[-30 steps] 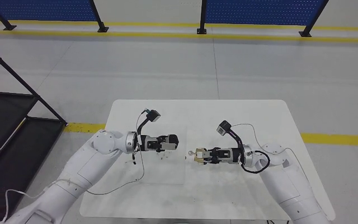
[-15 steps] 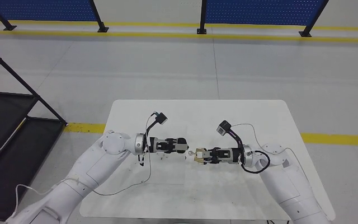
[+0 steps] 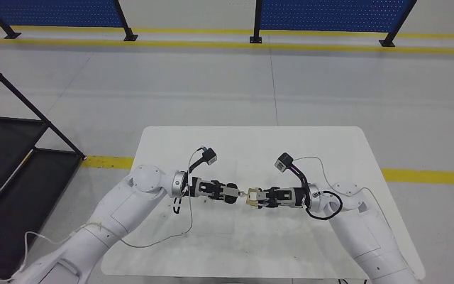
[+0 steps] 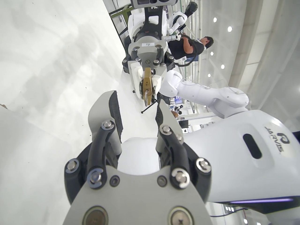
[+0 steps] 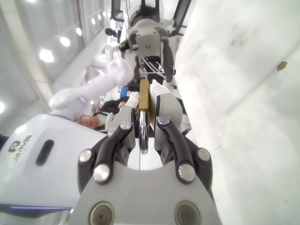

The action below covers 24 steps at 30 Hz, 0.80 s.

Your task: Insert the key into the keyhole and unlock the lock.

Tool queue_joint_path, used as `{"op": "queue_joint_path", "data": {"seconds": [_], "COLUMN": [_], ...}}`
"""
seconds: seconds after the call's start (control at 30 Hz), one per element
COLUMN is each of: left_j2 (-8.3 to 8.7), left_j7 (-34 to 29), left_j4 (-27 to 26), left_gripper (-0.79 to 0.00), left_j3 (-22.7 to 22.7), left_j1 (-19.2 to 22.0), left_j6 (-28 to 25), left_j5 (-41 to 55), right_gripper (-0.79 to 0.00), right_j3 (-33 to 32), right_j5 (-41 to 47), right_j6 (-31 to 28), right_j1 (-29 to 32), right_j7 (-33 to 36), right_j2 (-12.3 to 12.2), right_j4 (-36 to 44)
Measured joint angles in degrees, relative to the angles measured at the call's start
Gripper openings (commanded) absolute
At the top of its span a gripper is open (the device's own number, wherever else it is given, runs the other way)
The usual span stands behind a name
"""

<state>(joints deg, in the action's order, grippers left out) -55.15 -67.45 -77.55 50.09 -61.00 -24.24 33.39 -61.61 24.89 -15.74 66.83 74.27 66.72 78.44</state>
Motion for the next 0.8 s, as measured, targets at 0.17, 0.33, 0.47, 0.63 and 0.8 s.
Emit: {"op": "queue_joint_path", "data": {"seconds": [0.17, 0.33, 0.47, 0.63, 0.8], "left_j2": [-0.37, -0.66, -0.93, -1.36, -1.7], "left_j7": [-1.1, -1.4, -1.1, -1.1, -1.4], "left_j4": [-0.1, 0.1, 0.5, 1.1, 1.3], "left_gripper": [-0.505, -0.576, -0.613, -0.668, -0.727], "left_j3": [0.0, 0.2, 0.2, 0.1, 0.1], "left_j1": [-0.1, 0.0, 0.1, 0.3, 0.6], "left_j6": [0.1, 0.4, 0.4, 0.6, 0.7], "left_j5": [1.8, 1.8, 1.7, 1.8, 1.7], "right_gripper": [-0.785, -0.785, -0.785, -0.785, -0.785], "right_j3": [0.0, 0.0, 0.0, 0.0, 0.0], "right_j5": [0.0, 0.0, 0.0, 0.0, 0.0], "right_j6": [0.0, 0.0, 0.0, 0.0, 0.0], "right_j1": [0.0, 0.0, 0.0, 0.0, 0.0], "right_j7": [0.0, 0.0, 0.0, 0.0, 0.0], "right_j2": [0.0, 0.0, 0.0, 0.0, 0.0], "right_j4": [0.0, 0.0, 0.0, 0.0, 0.0]}}
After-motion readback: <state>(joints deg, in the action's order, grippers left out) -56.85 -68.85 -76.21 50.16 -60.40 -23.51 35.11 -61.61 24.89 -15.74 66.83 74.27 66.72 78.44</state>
